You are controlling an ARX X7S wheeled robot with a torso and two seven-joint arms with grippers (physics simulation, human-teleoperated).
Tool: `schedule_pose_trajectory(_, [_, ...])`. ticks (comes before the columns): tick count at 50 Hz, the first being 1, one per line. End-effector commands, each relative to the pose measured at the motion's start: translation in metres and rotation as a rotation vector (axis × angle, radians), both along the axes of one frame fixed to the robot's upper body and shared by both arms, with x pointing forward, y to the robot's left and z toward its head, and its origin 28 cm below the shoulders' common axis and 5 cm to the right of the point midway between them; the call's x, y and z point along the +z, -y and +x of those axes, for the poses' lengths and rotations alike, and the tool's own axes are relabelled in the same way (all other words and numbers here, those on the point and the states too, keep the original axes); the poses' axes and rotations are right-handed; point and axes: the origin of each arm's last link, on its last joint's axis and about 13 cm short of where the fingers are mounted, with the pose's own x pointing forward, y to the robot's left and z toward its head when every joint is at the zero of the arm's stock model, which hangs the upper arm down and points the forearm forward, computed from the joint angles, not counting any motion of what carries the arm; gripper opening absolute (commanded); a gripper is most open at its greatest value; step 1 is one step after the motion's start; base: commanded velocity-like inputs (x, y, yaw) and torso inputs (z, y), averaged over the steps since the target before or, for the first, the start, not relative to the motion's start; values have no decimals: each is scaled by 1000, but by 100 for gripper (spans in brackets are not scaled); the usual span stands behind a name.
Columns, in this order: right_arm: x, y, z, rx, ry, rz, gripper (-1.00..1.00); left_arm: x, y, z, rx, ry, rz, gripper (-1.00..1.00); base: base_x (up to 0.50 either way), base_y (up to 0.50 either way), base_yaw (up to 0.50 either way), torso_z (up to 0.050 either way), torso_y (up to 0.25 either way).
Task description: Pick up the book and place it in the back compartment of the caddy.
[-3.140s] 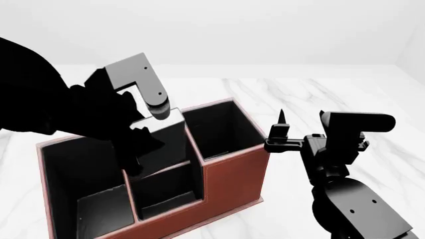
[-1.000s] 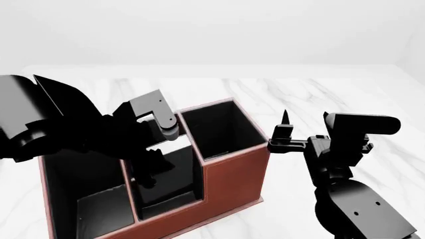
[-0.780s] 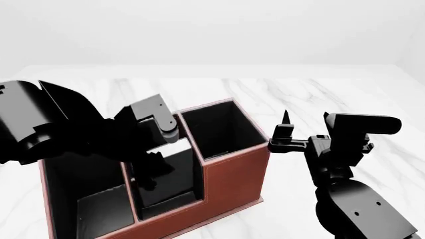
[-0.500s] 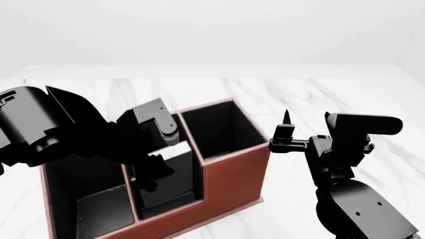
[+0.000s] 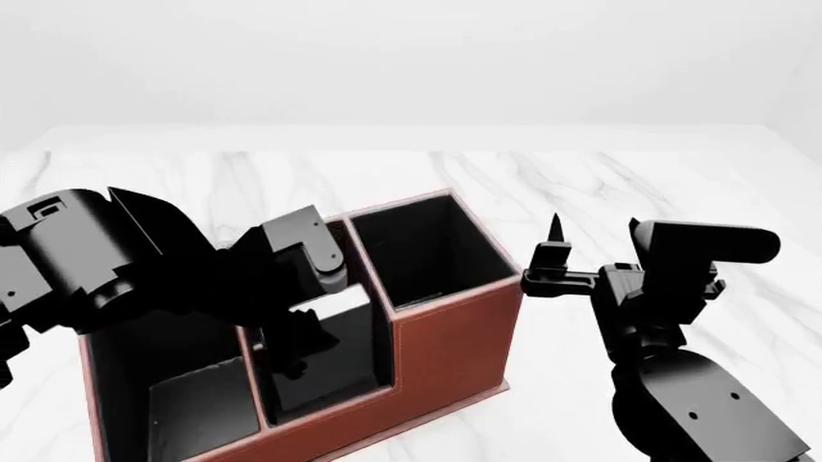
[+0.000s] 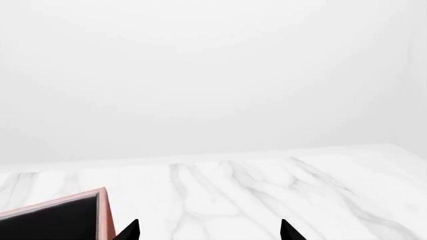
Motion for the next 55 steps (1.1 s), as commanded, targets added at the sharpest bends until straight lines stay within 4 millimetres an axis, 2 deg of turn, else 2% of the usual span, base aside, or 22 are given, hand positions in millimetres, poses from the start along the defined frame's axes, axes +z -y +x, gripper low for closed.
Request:
schedule_pose_trajectory(1, [-1,0,-1,-2,-1,2,100,0,0,3,6,10,-22,-100,0,0,0,0,0])
schedule_pose_trajectory(42, [-1,2,-1,1,-1,7,100,-20,0,9,19,-23,5,-100,0,0,0,0,1])
schedule_pose_trajectory(54, [-1,2,-1,5,-2,8,100,-14,-5,16,29,-35,-4,-100,0,0,0,1,1])
schedule_pose_trajectory(55, [-1,2,-1,5,-1,8,100,-14,-6,17,38,-42,0,100,0,0,0,0,0])
